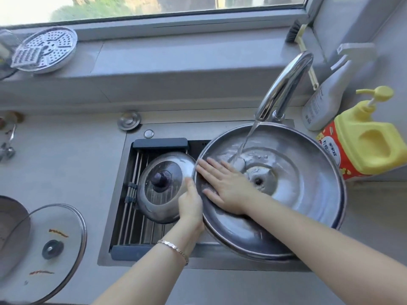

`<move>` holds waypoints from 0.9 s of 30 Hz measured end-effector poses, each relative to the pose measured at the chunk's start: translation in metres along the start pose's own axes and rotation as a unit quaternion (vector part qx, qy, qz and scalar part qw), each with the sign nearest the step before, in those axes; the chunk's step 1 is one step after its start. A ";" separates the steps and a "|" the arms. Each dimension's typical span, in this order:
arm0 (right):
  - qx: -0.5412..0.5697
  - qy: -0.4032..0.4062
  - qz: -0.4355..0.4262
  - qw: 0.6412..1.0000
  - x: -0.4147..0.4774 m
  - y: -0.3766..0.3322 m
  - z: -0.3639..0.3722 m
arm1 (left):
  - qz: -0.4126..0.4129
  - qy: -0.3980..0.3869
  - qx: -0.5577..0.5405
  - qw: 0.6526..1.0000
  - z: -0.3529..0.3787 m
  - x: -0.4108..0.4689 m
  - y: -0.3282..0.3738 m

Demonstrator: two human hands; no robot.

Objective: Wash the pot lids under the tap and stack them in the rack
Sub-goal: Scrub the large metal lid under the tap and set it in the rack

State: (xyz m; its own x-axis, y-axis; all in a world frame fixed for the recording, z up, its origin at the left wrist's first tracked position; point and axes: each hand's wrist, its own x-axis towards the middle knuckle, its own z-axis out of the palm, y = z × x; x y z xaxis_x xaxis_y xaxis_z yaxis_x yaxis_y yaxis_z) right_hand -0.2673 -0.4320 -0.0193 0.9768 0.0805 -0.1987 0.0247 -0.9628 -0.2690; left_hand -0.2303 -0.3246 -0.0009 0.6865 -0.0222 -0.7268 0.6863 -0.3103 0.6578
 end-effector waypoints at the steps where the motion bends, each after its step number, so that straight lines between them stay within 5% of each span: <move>1: -0.012 0.000 0.011 1.000 0.007 0.006 -0.004 | 0.002 -0.006 0.005 1.000 0.000 0.000 0.001; 8: -0.034 0.037 0.247 0.968 0.018 0.061 -0.008 | 0.004 -0.010 0.031 0.999 -0.014 0.003 -0.007; 10: -0.008 0.027 0.200 0.979 0.019 0.041 0.000 | 0.013 -0.013 0.025 1.000 -0.009 -0.003 -0.005; 13: 0.004 0.084 0.014 0.996 0.024 0.006 0.010 | 0.050 -0.014 0.040 0.998 -0.001 -0.006 -0.003; 16: -0.003 0.159 -0.030 0.987 0.028 0.019 0.011 | 0.076 0.006 0.068 0.995 -0.004 -0.002 -0.001; 20: 0.025 0.147 0.144 0.978 0.023 0.061 -0.003 | 0.126 0.006 0.092 0.988 -0.018 0.001 0.000; 23: 0.131 0.098 0.315 0.935 -0.001 0.103 -0.005 | 0.143 0.033 0.080 0.986 -0.037 0.008 0.004; 27: 0.359 0.084 0.346 0.863 -0.025 0.124 -0.007 | 0.212 0.098 0.079 0.969 -0.047 0.015 0.020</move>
State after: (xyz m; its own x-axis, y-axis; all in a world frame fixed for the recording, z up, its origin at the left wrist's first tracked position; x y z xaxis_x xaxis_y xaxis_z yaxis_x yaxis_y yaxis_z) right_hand -0.2872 -0.5548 -0.0412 0.7234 -0.5466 -0.4218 -0.6559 -0.3533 -0.6671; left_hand -0.1949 -0.2869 0.0110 0.9421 -0.0032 -0.3353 0.2971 -0.4555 0.8392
